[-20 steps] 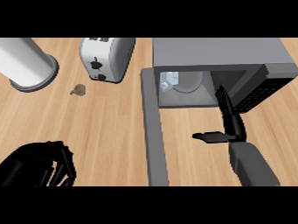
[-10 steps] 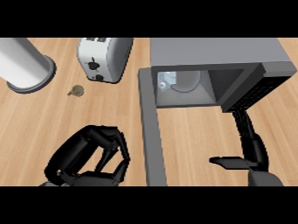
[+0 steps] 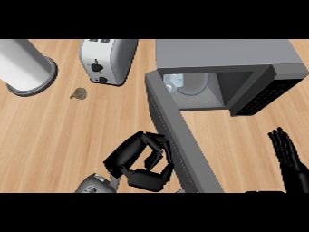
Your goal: Pick up the milk, place it into the microwave and close the microwave
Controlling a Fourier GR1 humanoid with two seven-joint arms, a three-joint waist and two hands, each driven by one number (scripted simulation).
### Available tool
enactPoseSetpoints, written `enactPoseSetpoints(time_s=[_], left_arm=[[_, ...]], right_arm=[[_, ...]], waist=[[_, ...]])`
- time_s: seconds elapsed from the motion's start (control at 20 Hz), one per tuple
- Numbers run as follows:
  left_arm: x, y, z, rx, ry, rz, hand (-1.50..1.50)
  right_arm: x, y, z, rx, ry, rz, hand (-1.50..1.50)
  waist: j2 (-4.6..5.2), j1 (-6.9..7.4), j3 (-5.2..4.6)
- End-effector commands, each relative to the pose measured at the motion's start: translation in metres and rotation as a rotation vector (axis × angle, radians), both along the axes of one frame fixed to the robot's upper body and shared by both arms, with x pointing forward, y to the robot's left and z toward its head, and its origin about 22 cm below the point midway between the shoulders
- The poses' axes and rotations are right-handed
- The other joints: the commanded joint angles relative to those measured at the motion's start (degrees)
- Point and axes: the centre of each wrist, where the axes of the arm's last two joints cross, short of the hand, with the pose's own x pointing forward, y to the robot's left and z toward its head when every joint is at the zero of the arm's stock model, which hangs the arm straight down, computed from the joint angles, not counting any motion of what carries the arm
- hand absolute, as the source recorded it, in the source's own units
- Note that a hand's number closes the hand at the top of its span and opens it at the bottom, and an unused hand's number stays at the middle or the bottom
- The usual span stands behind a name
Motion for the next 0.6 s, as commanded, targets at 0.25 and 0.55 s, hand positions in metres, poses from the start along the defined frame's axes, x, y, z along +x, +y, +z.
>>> enactPoseSetpoints(time_s=[0.25, 0.55], left_arm=[[0.005, -0.043, -0.060, 0.010, -0.114, 0.080, 1.50], [0.011, -0.052, -0.082, 0.037, -0.099, 0.114, 1.50]], right_arm=[[-0.007, 0.000, 0.056, 0.090, -0.115, 0.112, -1.50], [-0.020, -0.004, 0.082, 0.091, -0.127, 0.175, -1.50]], waist=[[0.48, -0.89, -0.06], [0.95, -2.92, -0.11]])
